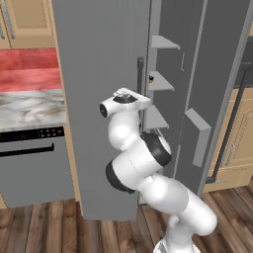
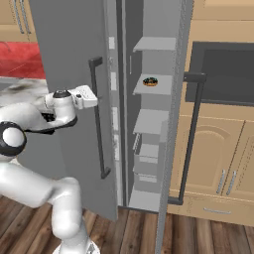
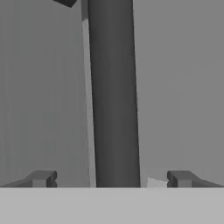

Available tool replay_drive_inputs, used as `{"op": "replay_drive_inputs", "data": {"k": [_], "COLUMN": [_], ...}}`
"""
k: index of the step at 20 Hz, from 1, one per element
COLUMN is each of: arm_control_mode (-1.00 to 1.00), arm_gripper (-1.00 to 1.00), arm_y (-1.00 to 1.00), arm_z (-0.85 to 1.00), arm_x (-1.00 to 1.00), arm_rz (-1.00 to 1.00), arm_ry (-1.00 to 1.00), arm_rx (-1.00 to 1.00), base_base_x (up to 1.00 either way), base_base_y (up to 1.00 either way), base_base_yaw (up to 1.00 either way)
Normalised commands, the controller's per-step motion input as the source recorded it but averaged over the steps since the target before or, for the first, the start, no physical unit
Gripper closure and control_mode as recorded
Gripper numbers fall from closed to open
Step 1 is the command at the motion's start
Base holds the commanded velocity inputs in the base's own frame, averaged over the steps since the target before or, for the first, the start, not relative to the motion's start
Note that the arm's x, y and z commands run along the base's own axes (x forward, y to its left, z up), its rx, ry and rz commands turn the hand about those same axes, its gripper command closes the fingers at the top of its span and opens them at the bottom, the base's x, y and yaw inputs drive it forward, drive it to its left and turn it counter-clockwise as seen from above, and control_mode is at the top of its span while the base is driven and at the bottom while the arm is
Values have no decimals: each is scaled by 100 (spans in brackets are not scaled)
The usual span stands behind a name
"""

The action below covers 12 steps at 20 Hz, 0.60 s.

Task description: Pick up the frozen fish from the freezer, place it on any shelf in the fridge, and close the fridge and freezer doors when done.

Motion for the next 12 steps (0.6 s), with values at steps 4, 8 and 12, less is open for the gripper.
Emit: {"op": "replay_drive_inputs", "data": {"k": [4,8,12], "arm_control_mode": [-100,-100,-100], "arm_gripper": [-100,-100,-100], "arm_y": [-40,-31,-21], "arm_z": [0,0,0], "arm_x": [64,66,53], "arm_rz": [5,2,1], "arm_ry": [0,0,0], "arm_rx": [0,0,0], "base_base_x": [0,0,0], "base_base_y": [0,0,0], "base_base_yaw": [0,0,0]}}
